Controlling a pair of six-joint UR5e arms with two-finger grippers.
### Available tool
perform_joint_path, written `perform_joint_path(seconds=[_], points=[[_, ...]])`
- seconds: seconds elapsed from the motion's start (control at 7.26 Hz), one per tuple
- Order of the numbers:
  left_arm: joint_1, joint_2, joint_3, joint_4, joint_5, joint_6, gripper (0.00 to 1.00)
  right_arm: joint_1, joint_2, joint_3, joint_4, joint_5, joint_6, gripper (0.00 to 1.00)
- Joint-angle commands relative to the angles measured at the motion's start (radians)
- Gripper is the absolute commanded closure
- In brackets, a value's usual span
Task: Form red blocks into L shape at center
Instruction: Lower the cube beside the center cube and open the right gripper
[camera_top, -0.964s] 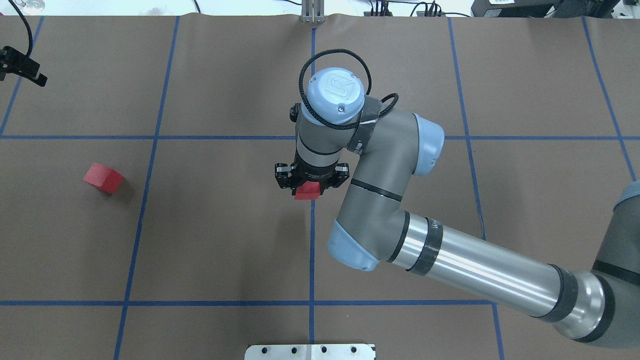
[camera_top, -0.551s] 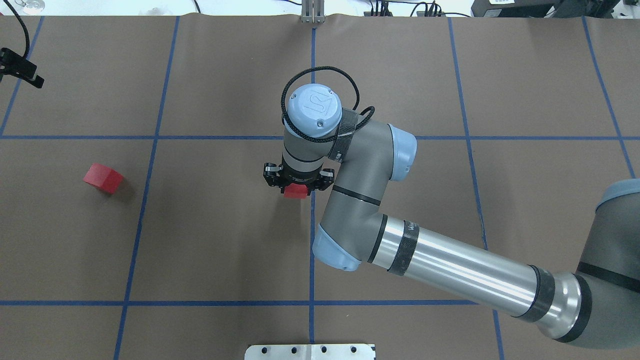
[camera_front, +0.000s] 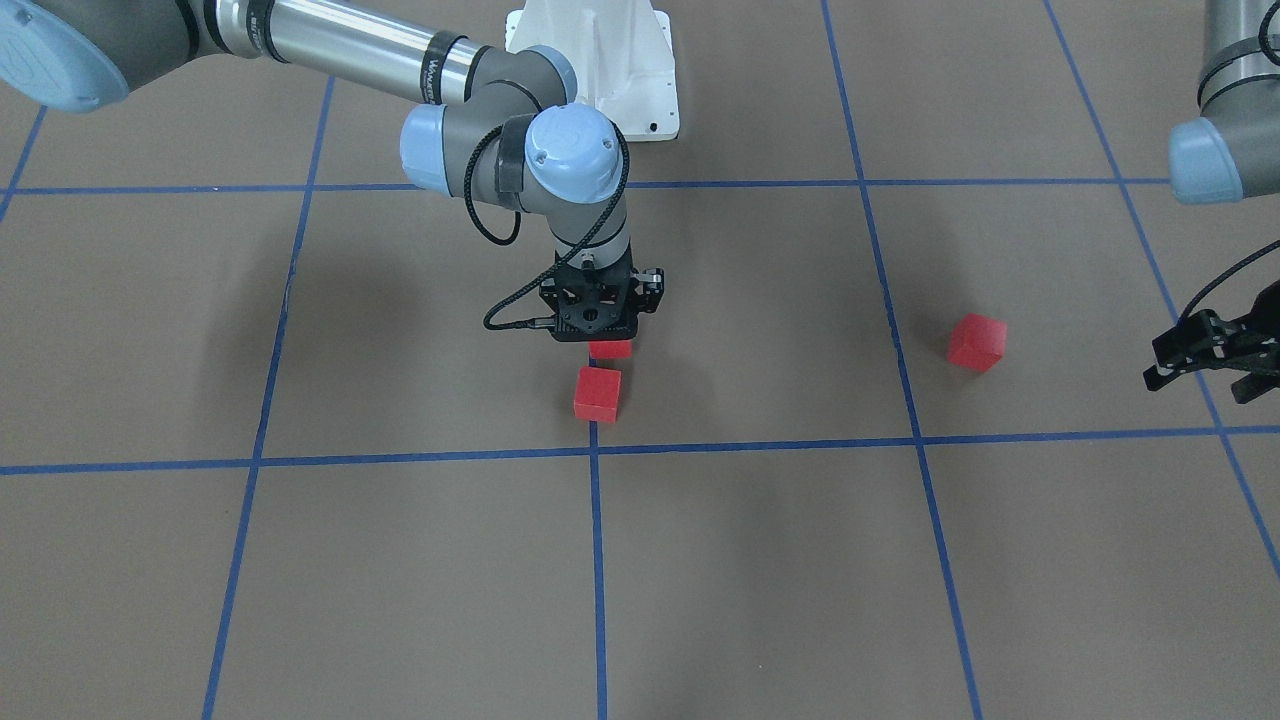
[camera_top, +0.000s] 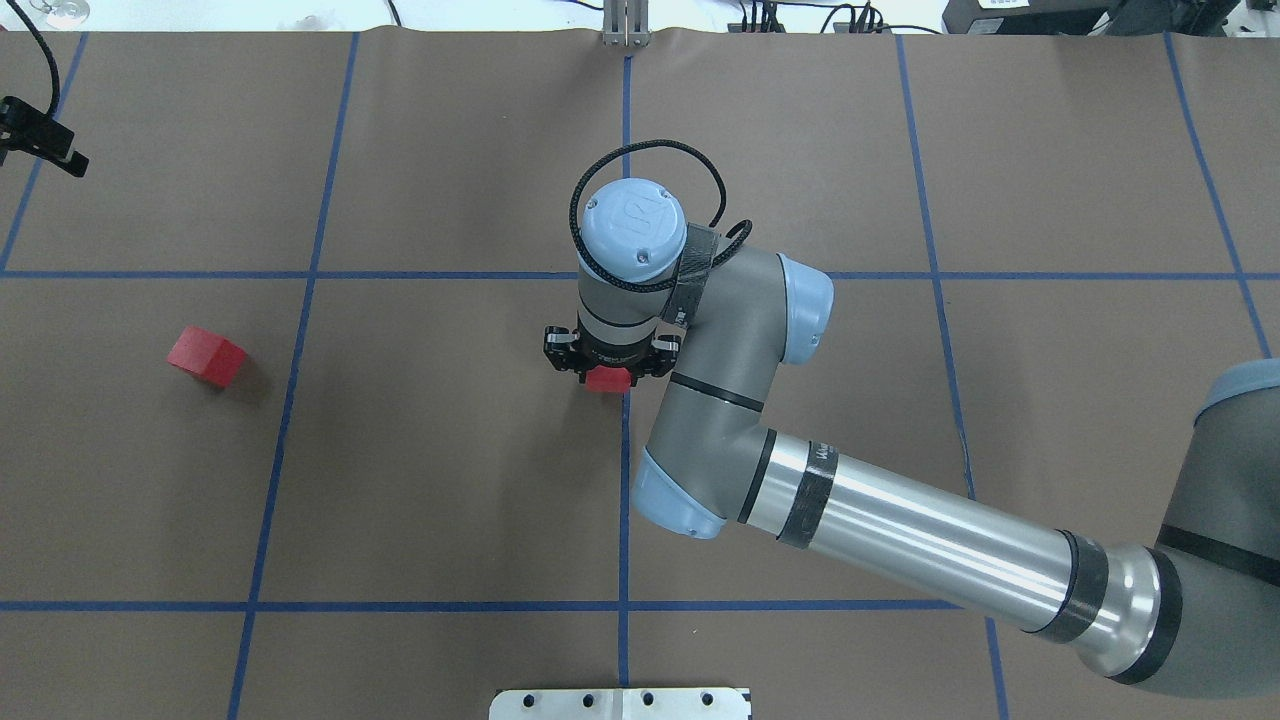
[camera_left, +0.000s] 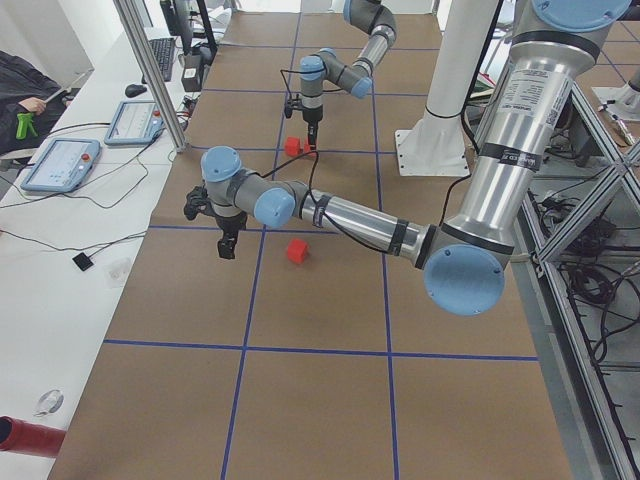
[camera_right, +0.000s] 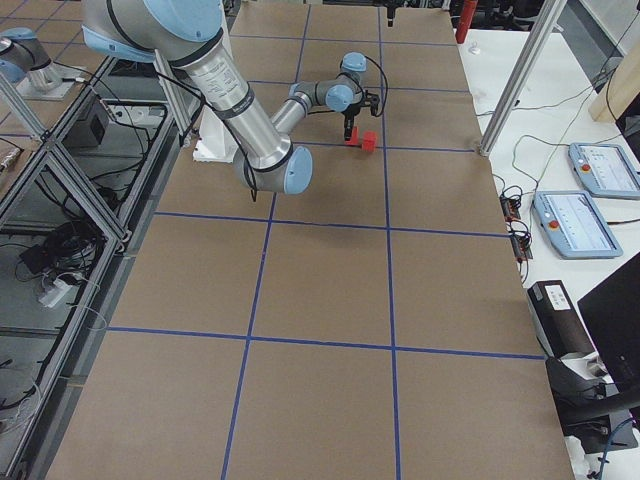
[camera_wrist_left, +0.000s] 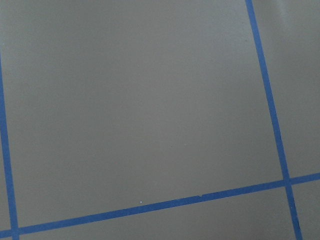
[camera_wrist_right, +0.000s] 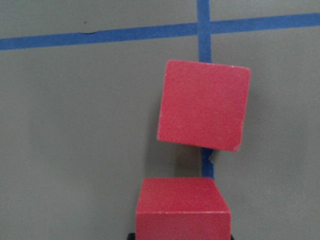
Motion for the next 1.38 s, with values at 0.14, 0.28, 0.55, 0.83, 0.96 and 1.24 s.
perform_joint_path(seconds=[0.14,0.28,0.55,0.83,0.96,1.24], points=[[0.000,0.002,0.004,-0.002,0.000,0.000,0.00,0.012,-0.001,-0.002,-0.002,-0.039,-0.041,1.00],[0.000,0.002,0.004,-0.002,0.000,0.000,0.00,0.010,-0.004,-0.002,-0.003,-0.044,-0.049,1.00],[0.000,0.002,0.004,-0.002,0.000,0.000,0.00,0.009,-0.004,-0.010,-0.002,-0.056,-0.054,1.00],[0.000,0.002,0.006,-0.002,0.000,0.000,0.00,0.009,-0.004,-0.010,-0.002,-0.062,-0.065,1.00],[0.000,0.002,0.007,-0.002,0.000,0.000,0.00,0.009,-0.004,-0.010,-0.002,-0.065,-0.065,0.91],[0.000,0.002,0.007,-0.002,0.000,0.000,0.00,0.009,-0.004,-0.009,-0.002,-0.067,-0.062,0.10]])
